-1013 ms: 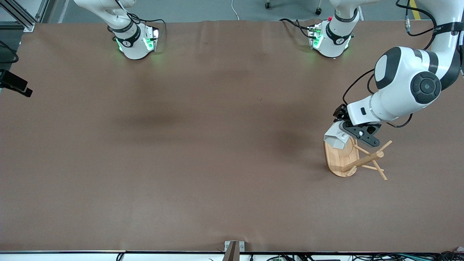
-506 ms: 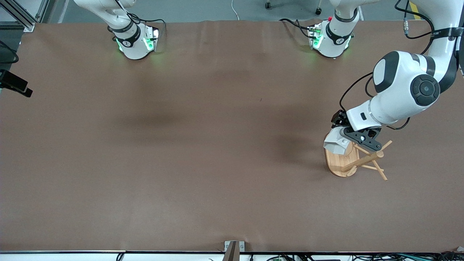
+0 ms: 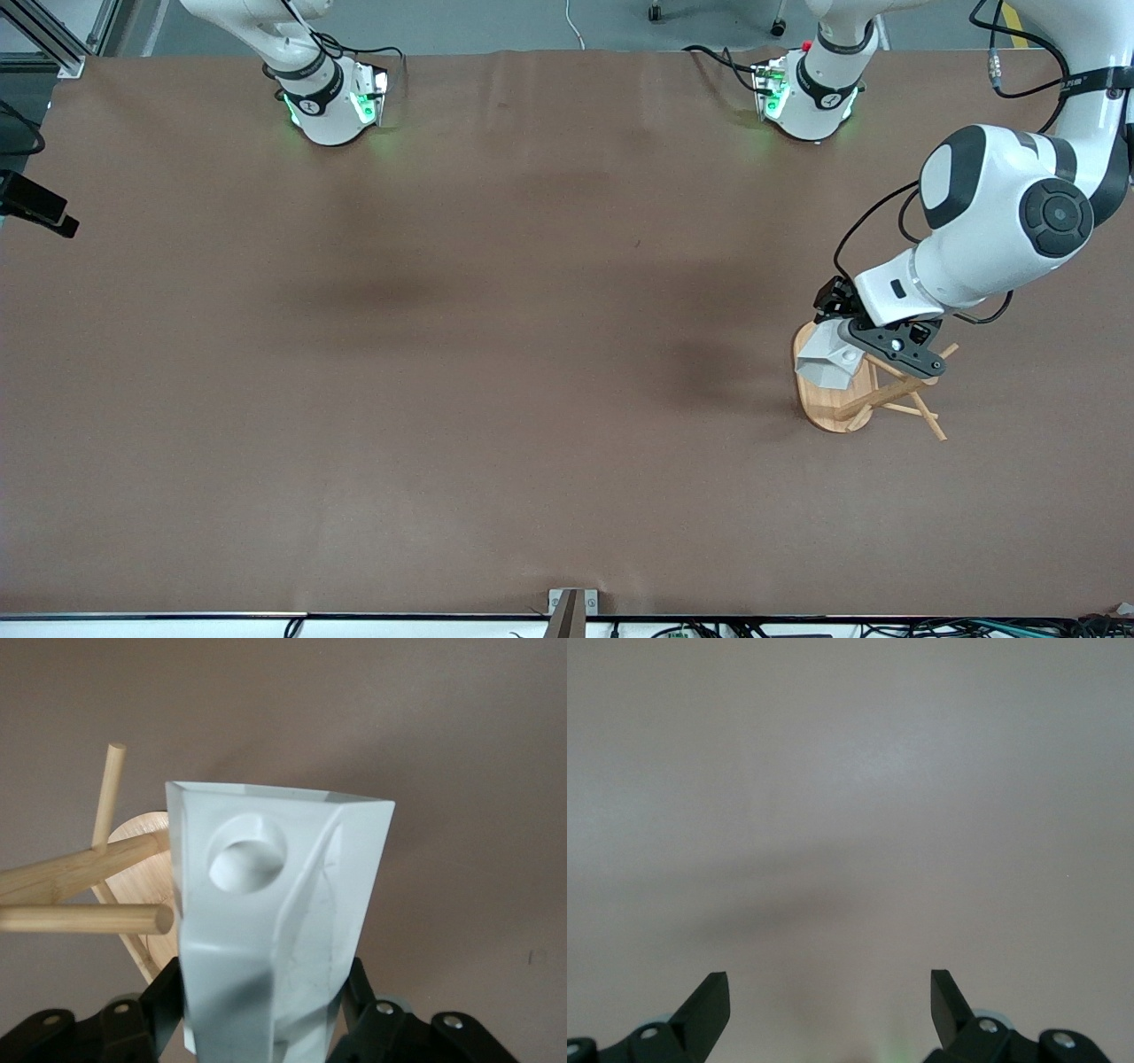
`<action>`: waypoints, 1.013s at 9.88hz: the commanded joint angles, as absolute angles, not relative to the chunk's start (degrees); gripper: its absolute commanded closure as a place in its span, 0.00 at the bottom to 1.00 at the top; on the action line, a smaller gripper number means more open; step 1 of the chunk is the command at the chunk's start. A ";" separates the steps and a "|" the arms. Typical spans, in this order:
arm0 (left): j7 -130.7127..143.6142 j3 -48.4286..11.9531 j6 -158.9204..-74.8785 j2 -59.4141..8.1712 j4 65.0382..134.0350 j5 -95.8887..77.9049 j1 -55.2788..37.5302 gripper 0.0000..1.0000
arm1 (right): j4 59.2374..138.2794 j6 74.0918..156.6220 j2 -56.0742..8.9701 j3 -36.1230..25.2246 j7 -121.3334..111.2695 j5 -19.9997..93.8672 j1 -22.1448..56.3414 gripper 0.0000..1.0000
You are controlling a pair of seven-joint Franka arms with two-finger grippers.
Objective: Hang cup on rack
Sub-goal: 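Lower the cup onto a rack peg with the left gripper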
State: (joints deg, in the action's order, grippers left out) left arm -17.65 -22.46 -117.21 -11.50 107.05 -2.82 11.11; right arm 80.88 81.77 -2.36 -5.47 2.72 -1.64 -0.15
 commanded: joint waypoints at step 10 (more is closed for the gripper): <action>-18.19 -16.97 -118.03 -14.06 106.96 -6.15 10.55 0.99 | 80.95 81.74 -2.29 -5.45 2.20 -1.76 -0.44 0.00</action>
State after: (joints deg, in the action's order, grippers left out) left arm -17.81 -18.53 -117.21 -12.38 106.83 -5.10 11.10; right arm 80.88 81.77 -2.36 -5.53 2.72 -1.64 -0.19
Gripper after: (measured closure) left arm 0.260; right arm 0.000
